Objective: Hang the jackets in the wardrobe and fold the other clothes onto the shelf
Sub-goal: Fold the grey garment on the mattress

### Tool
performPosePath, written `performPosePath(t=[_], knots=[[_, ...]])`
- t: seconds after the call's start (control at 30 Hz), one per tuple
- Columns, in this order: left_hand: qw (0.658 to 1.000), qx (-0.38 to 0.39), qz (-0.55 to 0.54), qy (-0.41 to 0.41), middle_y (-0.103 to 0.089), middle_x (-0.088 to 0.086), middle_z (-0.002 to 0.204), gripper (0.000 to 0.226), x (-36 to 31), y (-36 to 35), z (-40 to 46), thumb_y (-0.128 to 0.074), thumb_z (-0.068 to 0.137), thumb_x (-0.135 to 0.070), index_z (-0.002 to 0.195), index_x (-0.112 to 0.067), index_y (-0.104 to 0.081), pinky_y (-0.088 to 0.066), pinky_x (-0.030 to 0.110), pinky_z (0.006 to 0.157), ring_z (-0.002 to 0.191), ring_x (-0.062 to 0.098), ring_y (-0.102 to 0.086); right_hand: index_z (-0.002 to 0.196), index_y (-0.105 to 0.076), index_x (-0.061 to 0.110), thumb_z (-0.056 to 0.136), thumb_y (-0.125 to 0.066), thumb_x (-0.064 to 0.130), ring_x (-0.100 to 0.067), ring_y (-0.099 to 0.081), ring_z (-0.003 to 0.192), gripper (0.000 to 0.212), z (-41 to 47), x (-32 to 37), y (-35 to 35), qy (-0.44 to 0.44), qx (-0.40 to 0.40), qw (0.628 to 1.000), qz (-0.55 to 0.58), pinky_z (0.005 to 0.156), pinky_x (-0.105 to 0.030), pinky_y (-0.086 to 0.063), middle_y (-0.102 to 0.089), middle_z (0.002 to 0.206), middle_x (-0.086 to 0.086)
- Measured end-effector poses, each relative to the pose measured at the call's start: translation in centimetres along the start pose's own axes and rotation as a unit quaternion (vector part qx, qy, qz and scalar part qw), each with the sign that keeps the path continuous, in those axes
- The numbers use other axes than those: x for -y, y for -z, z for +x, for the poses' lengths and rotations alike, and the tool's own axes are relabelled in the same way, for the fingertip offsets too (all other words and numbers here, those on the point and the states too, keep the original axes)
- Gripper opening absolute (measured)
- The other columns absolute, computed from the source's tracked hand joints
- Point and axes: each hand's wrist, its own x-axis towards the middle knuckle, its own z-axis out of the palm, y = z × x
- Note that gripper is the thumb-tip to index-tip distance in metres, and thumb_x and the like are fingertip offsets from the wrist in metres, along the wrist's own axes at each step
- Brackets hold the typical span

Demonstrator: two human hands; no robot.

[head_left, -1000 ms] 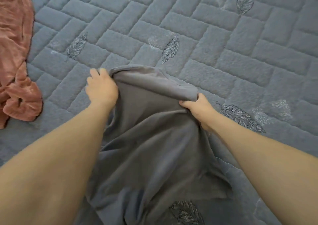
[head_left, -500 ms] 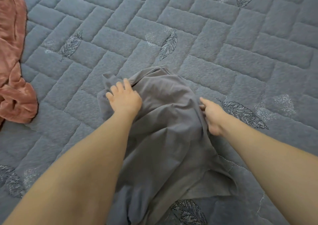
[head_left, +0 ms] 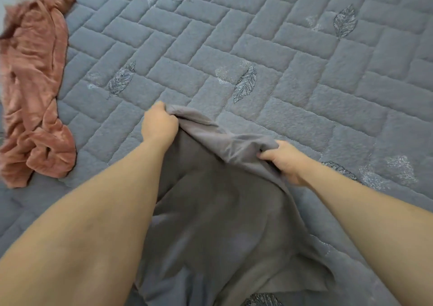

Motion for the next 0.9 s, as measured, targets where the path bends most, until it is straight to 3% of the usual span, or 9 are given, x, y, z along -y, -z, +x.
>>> performPosePath(t=[0.1, 0.17, 0.27, 0.33, 0.4, 0.5, 0.63, 0.73, 0.9], knots=[[0.99, -0.126, 0.061, -0.018, -0.058, 0.018, 0.12, 0.023, -2.6, 3.7, 3.7, -0.046, 0.083, -0.008, 0.106, -0.013, -0.049, -0.039, 0.051, 0.092, 0.117, 0.039, -0.049, 0.082, -0.05, 0.019, 0.084, -0.062, 0.008, -0.024, -0.052, 0.083, 0.016, 2.0, 4.4, 2.3, 0.134, -0.205, 0.959, -0.143, 0.059, -0.031, -0.032, -0.055, 0.085, -0.002], [0.977, -0.158, 0.143, -0.008, -0.041, 0.011, 0.145, 0.049, -3.7, 4.6, 5.4, -0.047, 0.087, -0.007, 0.134, -0.015, -0.039, -0.023, 0.069, 0.106, 0.135, 0.035, -0.034, 0.11, -0.051, 0.02, 0.078, -0.061, 0.011, -0.028, -0.047, 0.105, 0.034, 3.0, 7.6, 3.2, 0.214, -0.309, 0.9, -0.219, 0.075, -0.023, -0.031, -0.045, 0.114, -0.007], [0.972, -0.113, 0.205, -0.034, -0.006, 0.005, 0.161, 0.073, -3.8, 2.9, 4.5, -0.05, 0.087, -0.018, 0.15, -0.027, -0.013, -0.003, 0.078, 0.104, 0.148, 0.033, -0.005, 0.146, -0.027, 0.032, 0.072, -0.069, 0.026, -0.028, -0.031, 0.128, 0.085, 3.2, 9.5, 3.2, 0.25, -0.335, 0.874, -0.248, 0.105, -0.038, -0.029, -0.025, 0.14, -0.009], [0.977, -0.034, 0.193, -0.081, 0.002, 0.001, 0.162, 0.074, -3.2, -0.1, 1.5, -0.049, 0.088, -0.032, 0.15, -0.031, -0.008, 0.0, 0.078, 0.104, 0.149, 0.03, 0.004, 0.151, -0.019, 0.03, 0.076, -0.07, 0.031, -0.027, -0.028, 0.137, 0.091, 3.0, 7.3, 2.7, 0.209, -0.309, 0.891, -0.258, 0.113, -0.043, -0.027, -0.019, 0.149, -0.008], [0.981, 0.099, 0.148, -0.076, 0.01, -0.005, 0.163, 0.073, -1.9, -3.8, -2.7, -0.045, 0.091, -0.045, 0.152, -0.039, -0.006, 0.001, 0.078, 0.106, 0.149, 0.026, 0.011, 0.153, -0.016, 0.024, 0.08, -0.069, 0.039, -0.03, -0.026, 0.142, 0.092, 2.4, 2.8, 2.5, 0.062, -0.276, 0.928, -0.241, 0.115, -0.048, -0.025, -0.017, 0.155, -0.01], [0.935, 0.32, 0.154, -0.02, 0.032, -0.012, 0.158, 0.074, 1.2, -9.4, -10.4, -0.031, 0.092, -0.068, 0.149, -0.052, 0.012, 0.005, 0.078, 0.105, 0.146, 0.023, 0.03, 0.153, -0.018, 0.016, 0.077, -0.074, 0.047, -0.037, -0.031, 0.139, 0.099, 0.2, -4.5, 1.9, -0.15, -0.236, 0.937, -0.209, 0.114, -0.042, -0.027, -0.023, 0.154, -0.018], [0.924, 0.319, 0.207, -0.026, 0.047, -0.008, 0.15, 0.07, 3.6, -13.2, -16.6, -0.007, 0.088, -0.074, 0.142, -0.05, 0.03, 0.019, 0.078, 0.097, 0.138, 0.025, 0.043, 0.127, -0.047, 0.006, 0.079, -0.074, 0.009, -0.026, -0.06, 0.083, 0.055, -0.9, -9.1, 2.1, -0.103, -0.213, 0.971, 0.02, 0.075, -0.035, -0.05, -0.06, 0.122, -0.022], [0.922, 0.325, 0.212, -0.016, 0.044, -0.007, 0.151, 0.071, 3.0, -12.6, -16.6, -0.012, 0.09, -0.072, 0.143, -0.048, 0.03, 0.014, 0.078, 0.101, 0.14, 0.026, 0.039, 0.107, -0.064, -0.006, 0.081, -0.066, -0.002, -0.03, -0.065, 0.084, 0.026, -1.5, -8.3, 3.1, -0.073, -0.107, 0.988, 0.079, 0.082, -0.042, -0.053, -0.071, 0.098, -0.021], [0.898, 0.378, 0.224, -0.008, 0.041, -0.007, 0.154, 0.082, 1.7, -11.3, -17.2, -0.035, 0.094, -0.059, 0.147, -0.045, 0.027, -0.006, 0.076, 0.106, 0.144, 0.027, 0.033, 0.096, -0.067, -0.003, 0.083, -0.048, -0.007, -0.029, -0.069, 0.073, 0.023, -3.9, -4.8, 4.5, -0.089, 0.079, 0.963, 0.243, 0.066, -0.038, -0.059, -0.071, 0.089, -0.019]])
